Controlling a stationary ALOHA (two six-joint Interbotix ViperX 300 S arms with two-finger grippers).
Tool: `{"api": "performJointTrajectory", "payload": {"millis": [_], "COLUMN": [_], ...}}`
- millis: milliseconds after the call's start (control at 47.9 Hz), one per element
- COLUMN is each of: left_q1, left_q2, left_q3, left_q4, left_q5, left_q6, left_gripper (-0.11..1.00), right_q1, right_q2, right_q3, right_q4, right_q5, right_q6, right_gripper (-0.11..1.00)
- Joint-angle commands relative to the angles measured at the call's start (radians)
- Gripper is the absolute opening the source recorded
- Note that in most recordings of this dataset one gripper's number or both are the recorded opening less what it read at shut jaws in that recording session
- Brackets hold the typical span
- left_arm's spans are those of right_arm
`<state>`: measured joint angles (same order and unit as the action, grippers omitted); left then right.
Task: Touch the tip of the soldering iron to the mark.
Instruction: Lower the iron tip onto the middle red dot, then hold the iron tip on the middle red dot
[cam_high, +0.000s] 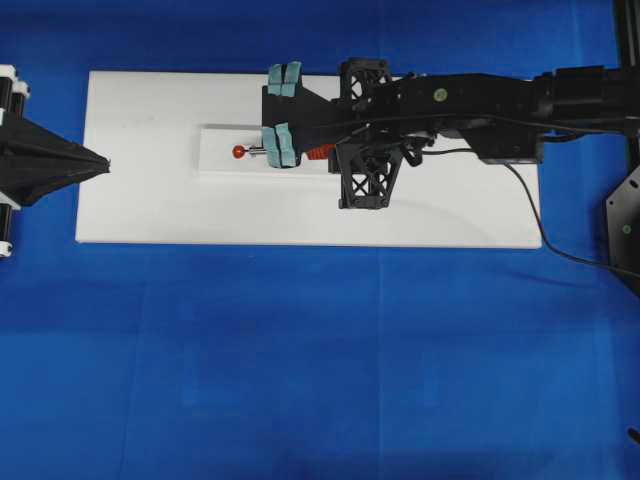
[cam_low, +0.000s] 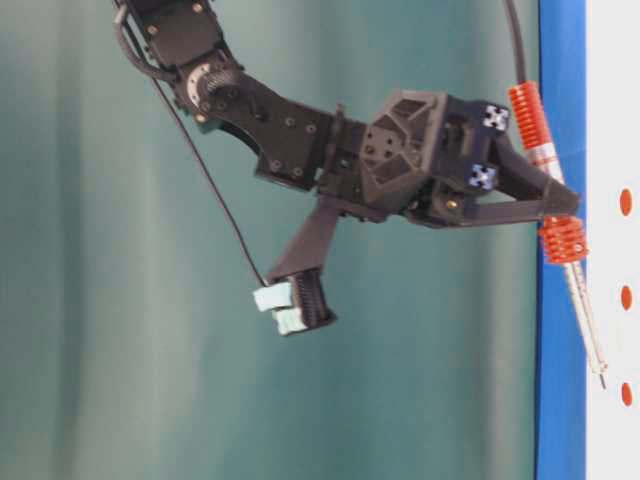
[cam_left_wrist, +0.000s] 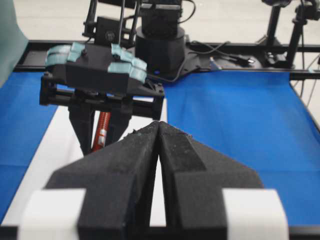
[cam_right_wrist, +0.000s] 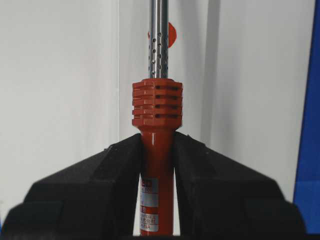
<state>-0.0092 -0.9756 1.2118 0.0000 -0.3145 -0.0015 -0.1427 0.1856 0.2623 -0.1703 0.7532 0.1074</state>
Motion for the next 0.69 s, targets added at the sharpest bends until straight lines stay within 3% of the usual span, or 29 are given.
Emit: {"api": "performJointTrajectory", "payload": {"millis": [0,669], "left_q1": [-0.002,-0.002], "left_q2": [0.005,0.006], "left_q3": [-0.011,-0.011], "left_q4": [0.003,0.002], "left_q5": [-0.008,-0.008], "left_q6": [0.0,0.003], "left_gripper": [0.0,0.0], "right_q1": [-0.005,-0.014], "right_q2": [-0.011,0.012], "right_q3": [-0.025,-0.026], "right_q4": [-0.002,-0.002], "right_q5": [-0.006,-0.012], "right_q6": [-0.002,-0.003], "right_gripper": [0.06,0.06]}}
